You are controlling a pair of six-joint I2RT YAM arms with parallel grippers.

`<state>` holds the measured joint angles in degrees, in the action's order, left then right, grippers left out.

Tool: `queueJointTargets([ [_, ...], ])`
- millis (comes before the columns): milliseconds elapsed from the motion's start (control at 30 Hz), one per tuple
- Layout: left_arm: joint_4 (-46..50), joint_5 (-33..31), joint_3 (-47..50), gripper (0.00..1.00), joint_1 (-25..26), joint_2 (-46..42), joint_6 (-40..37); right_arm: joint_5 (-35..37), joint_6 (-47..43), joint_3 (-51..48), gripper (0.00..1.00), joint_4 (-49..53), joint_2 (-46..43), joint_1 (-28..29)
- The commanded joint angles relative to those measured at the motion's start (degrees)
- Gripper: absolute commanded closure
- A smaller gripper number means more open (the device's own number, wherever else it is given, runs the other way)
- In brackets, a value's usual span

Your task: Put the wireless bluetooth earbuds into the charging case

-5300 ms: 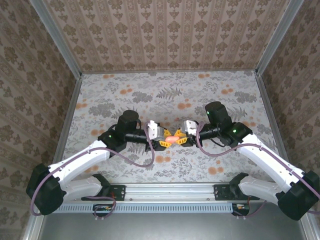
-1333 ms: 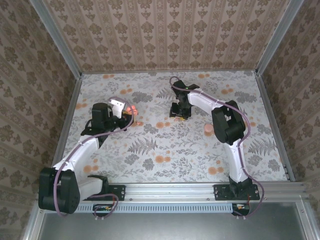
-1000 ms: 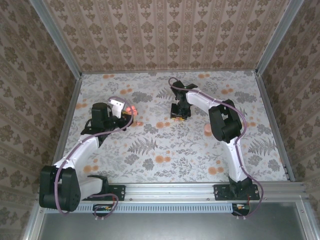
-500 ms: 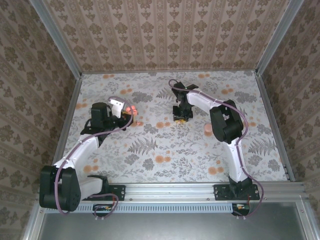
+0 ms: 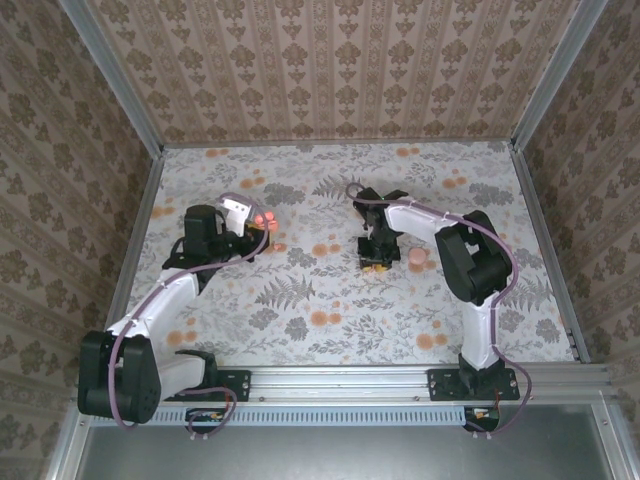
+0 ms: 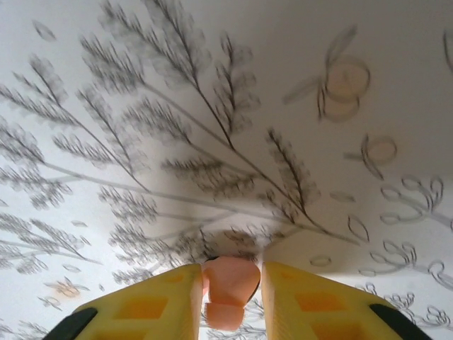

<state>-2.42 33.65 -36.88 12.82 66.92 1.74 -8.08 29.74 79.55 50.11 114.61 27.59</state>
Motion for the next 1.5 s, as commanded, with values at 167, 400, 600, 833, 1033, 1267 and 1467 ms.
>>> queueJointTargets([
  [167,-2.5,2.6,0.0,0.81,2.4,0.4,-0.5,0.9,1.9,-0.2,0.63,-2.1,-0.3,0.2],
  [400,-2.0,2.5,-0.4,0.81,2.6,0.3,-0.6,-0.6,2.5,0.9,0.68,-2.6,1.1,0.2],
  [600,-1.8,2.5,-0.4,0.81,2.6,0.4,-0.7,-0.4,2.8,0.6,0.70,-2.0,0.7,0.3],
  [833,-2.2,2.2,0.2,0.81,3.2,0.9,-0.6,1.1,3.1,-0.5,0.75,-2.2,-0.2,0.9],
  [1033,-5.9,1.3,2.2,0.81,5.2,1.5,0.7,1.3,4.6,-3.2,0.77,-5.4,-3.5,1.0],
  [1267,-19.3,-0.5,8.2,0.81,10.4,6.7,0.8,2.2,6.9,-9.6,0.78,-12.5,-9.8,1.1],
  [1467,-27.9,-0.1,9.5,0.81,15.7,14.3,-0.6,3.4,9.2,-16.3,0.78,-22.7,-15.4,1.5],
])
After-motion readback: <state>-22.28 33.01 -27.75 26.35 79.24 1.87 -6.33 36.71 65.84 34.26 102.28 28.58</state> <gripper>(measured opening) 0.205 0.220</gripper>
